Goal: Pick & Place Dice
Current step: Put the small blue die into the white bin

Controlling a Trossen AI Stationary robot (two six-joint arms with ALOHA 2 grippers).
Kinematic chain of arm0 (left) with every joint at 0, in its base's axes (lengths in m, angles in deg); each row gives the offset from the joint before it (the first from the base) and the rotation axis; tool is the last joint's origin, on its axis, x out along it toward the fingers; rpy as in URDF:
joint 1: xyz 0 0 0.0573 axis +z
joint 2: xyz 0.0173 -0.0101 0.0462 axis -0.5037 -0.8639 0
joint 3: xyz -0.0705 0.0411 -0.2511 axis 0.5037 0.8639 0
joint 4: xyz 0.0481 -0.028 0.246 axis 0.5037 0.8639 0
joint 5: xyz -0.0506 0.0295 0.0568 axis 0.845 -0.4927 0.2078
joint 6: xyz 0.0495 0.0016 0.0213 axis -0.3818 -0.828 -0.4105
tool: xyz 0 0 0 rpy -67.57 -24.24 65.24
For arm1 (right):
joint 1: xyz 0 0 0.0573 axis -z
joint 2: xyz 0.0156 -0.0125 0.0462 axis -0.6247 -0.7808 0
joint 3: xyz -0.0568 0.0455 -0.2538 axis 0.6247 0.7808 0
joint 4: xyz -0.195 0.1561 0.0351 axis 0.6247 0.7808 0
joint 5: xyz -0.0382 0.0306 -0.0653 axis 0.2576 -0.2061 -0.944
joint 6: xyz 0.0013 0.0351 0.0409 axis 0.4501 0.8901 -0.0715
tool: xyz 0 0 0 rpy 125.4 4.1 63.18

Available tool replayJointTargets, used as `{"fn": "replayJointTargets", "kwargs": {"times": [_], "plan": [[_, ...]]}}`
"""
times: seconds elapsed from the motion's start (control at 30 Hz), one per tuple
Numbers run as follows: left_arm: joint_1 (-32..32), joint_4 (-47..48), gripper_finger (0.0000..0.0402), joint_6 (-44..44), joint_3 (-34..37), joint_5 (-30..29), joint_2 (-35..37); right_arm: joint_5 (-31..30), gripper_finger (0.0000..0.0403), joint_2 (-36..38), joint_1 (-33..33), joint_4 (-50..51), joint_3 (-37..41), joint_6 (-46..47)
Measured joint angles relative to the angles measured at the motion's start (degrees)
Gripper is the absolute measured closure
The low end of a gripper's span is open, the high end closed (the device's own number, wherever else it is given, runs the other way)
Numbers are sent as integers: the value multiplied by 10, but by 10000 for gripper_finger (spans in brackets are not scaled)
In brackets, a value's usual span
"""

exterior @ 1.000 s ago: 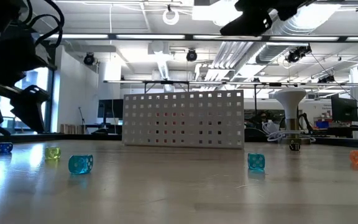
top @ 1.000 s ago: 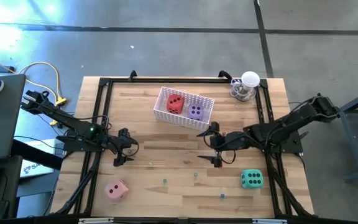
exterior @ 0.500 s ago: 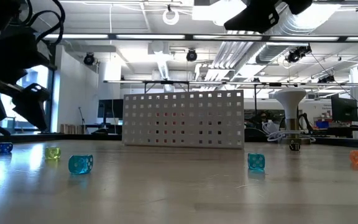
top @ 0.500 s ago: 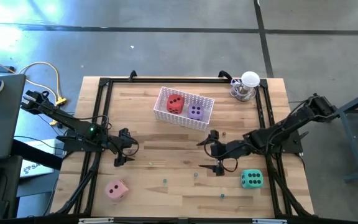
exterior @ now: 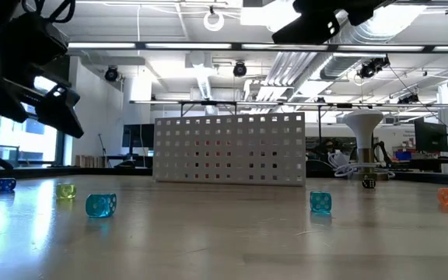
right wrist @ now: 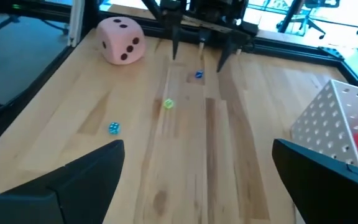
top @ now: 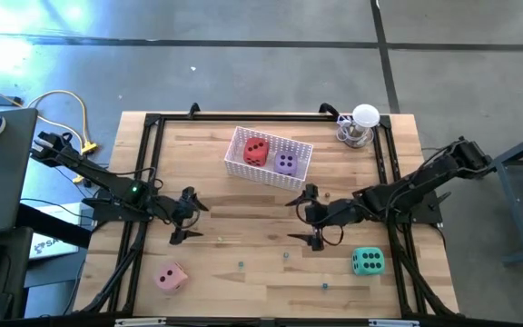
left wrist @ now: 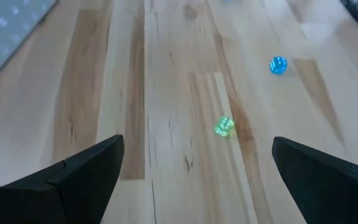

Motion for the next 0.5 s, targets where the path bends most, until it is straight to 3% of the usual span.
{"fn": "replayJointTargets", "kwargs": {"times": [0.13, 0.33, 0.5], "plan": [[0, 11, 3, 49, 0, 0, -16, 5, 3, 0, 7, 0, 0, 31], [-1, 115, 14, 161, 0, 2, -19, 7, 3, 0, -3, 0, 0, 43], [-1, 138, 28, 167, 0, 14, -19, 8, 3, 0, -6, 2, 0, 41]]}}
